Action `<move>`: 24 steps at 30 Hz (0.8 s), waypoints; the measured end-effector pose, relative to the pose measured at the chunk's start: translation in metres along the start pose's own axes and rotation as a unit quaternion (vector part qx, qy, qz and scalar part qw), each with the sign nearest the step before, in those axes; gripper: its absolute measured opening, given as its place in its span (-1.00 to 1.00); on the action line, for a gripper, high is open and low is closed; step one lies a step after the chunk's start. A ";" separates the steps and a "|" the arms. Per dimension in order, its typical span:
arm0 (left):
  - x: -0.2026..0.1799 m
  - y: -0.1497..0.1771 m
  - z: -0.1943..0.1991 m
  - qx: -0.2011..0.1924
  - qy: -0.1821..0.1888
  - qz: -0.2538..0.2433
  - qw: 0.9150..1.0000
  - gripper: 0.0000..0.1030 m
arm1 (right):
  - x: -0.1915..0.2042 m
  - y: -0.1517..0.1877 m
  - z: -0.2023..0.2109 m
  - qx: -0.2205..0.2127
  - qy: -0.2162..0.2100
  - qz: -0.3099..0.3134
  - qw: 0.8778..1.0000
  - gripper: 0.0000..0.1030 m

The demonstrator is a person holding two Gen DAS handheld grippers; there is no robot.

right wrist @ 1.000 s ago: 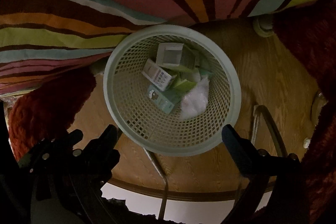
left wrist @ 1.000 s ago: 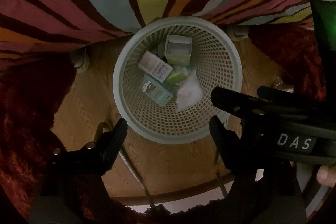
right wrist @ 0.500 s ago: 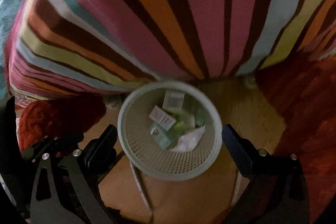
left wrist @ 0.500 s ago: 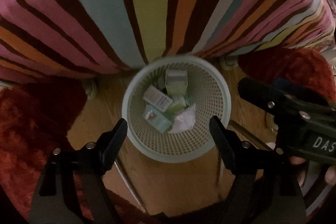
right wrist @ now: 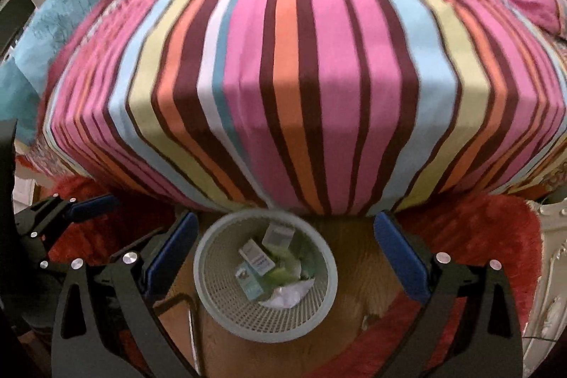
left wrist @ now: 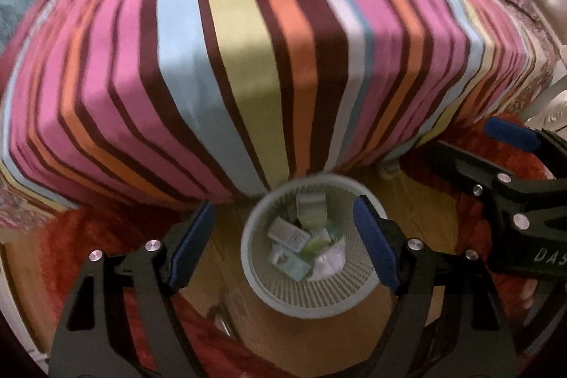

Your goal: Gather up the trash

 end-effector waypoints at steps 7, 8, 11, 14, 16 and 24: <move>-0.003 -0.020 0.041 -0.074 0.004 0.000 0.997 0.52 | -0.008 -0.015 0.034 -0.062 0.006 -0.009 0.998 0.85; -0.004 -0.023 0.047 -0.082 0.003 -0.001 0.997 0.52 | -0.009 -0.017 0.039 -0.072 0.009 -0.010 0.997 0.85; -0.004 -0.030 0.061 -0.102 0.007 0.000 0.995 0.52 | -0.011 -0.024 0.052 -0.098 0.016 -0.009 0.995 0.85; -0.003 -0.037 0.075 -0.119 0.014 0.005 0.993 0.52 | -0.011 -0.029 0.064 -0.126 0.029 0.001 0.992 0.85; -0.006 -0.040 0.084 -0.129 0.017 0.006 0.992 0.52 | -0.010 -0.033 0.071 -0.139 0.036 0.008 0.990 0.85; -0.007 -0.053 0.106 -0.158 0.019 0.011 0.987 0.52 | -0.003 -0.044 0.089 -0.174 0.039 0.030 0.984 0.85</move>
Point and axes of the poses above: each gripper's, at about its wrist camera, not at the fingertips, and z roughly against the way its jaws point, x to its left, y to its underside, the point moved 4 cm from there along -z, roughly the way its jaws point, and after that the axes turned 11 degrees about z, right-handed, at the moved point
